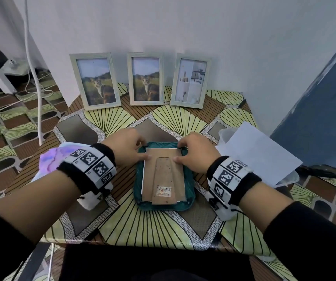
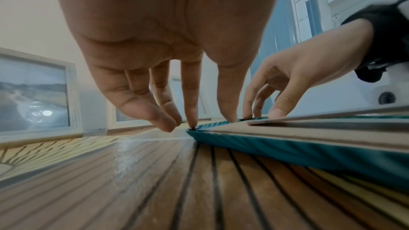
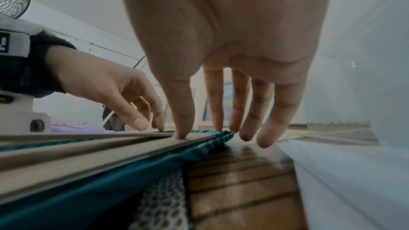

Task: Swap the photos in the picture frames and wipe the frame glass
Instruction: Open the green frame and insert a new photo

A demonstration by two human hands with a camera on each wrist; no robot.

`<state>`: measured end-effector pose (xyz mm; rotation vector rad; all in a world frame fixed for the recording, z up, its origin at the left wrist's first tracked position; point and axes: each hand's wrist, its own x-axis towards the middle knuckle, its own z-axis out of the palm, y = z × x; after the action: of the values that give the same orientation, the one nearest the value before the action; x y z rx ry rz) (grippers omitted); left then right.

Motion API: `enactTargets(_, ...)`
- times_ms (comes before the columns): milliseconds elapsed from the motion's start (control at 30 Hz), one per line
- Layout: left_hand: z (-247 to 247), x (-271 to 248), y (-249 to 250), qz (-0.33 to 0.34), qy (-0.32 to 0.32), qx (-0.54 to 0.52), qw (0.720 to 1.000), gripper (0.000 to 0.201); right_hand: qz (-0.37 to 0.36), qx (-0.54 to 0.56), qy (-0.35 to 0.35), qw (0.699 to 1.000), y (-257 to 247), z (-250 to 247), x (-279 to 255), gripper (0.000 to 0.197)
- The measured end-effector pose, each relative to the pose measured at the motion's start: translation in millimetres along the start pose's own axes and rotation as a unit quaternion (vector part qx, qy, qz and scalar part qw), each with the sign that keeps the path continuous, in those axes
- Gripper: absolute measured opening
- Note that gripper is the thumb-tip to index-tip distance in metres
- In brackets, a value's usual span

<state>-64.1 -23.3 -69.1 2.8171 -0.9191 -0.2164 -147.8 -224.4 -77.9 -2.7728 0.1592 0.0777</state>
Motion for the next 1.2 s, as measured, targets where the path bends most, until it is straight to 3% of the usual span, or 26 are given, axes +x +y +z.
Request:
enactTargets(400, 7.9, 16.7, -7.3, -0.032, 0.031, -0.048, 0.998, 0.028, 0.016, 0.031, -0.016, 0.999, 4.5, -0.6, 12.3, 0.054)
enactTargets(833, 9.8, 20.3, -8.8, -0.049, 0.032, -0.077, 0.995, 0.028, 0.016, 0.037, -0.059, 0.997, 5.2, -5.3, 17.5, 0.052)
enactTargets(1200, 3.4, 24.0, -13.9, -0.029, -0.034, -0.146, 0.988, 0.028, 0.000, 0.035, -0.064, 0.997, 4.8, -9.9, 17.5, 0.043)
